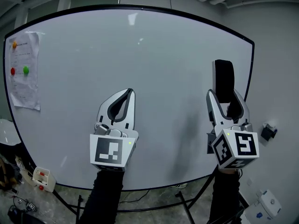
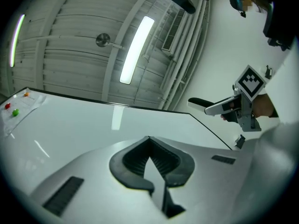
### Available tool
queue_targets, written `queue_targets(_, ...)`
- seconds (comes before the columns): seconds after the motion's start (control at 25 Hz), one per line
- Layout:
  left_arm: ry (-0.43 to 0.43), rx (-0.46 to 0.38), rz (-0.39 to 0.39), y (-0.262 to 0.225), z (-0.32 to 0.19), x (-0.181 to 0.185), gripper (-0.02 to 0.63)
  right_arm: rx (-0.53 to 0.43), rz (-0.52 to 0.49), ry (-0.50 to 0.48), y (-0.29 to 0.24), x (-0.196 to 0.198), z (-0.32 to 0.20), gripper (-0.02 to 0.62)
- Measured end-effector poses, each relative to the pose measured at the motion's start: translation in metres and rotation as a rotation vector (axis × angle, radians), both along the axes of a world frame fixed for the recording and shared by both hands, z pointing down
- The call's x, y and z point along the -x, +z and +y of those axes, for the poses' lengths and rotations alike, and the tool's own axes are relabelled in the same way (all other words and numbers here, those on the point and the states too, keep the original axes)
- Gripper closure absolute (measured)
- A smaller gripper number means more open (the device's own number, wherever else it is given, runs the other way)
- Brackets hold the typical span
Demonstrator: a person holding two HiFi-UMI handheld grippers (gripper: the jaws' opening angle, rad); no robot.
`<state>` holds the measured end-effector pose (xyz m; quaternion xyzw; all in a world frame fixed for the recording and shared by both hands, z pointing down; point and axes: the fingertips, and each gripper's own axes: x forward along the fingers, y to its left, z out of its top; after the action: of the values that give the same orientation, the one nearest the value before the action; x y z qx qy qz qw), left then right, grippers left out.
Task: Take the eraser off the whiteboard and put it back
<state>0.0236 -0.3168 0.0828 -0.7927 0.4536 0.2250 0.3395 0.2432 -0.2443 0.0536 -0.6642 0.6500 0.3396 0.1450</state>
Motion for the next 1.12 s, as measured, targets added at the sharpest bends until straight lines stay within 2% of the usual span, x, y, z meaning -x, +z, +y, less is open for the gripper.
queue_targets(0.12, -0.041, -0.017, -0.034, -0.006, 0.000, -0.041, 0.600, 0.007, 0.007, -0.020, -0.009, -0.034, -0.007, 0.314)
queue_targets(0.2, -0.049, -0.010, -0.030, -0.009, 0.000, -0.052, 0.600, 0.014, 0.006, -0.034, -0.013, -0.046, -0.012, 0.314)
queue_targets(0.4, -0.049, 0.001, -0.013, 0.000, -0.002, -0.049, 0.600, 0.014, -0.009, -0.056, 0.000, -0.044, -0.021, 0.314)
queue_targets(0.6, -0.036, 0.065, -0.010, 0.030, -0.044, -0.046, 0.600, 0.009, -0.040, -0.061, 0.009, -0.047, -0.036, 0.314)
queue_targets(0.84, -0.033, -0.012, -0.004, 0.002, -0.021, -0.051, 0.600, -0.024, -0.064, -0.023, 0.009, -0.055, -0.044, 0.314)
queue_targets(0.96, -0.043, 0.003, 0.016, 0.017, -0.033, -0.045, 0.600, -0.037, -0.079, -0.001, 0.015, -0.061, -0.038, 0.314)
queue_targets(1.12, -0.002, 0.006, 0.019, 0.027, -0.050, -0.055, 0.600, -0.041, -0.081, 0.022, 0.019, -0.059, -0.037, 0.314)
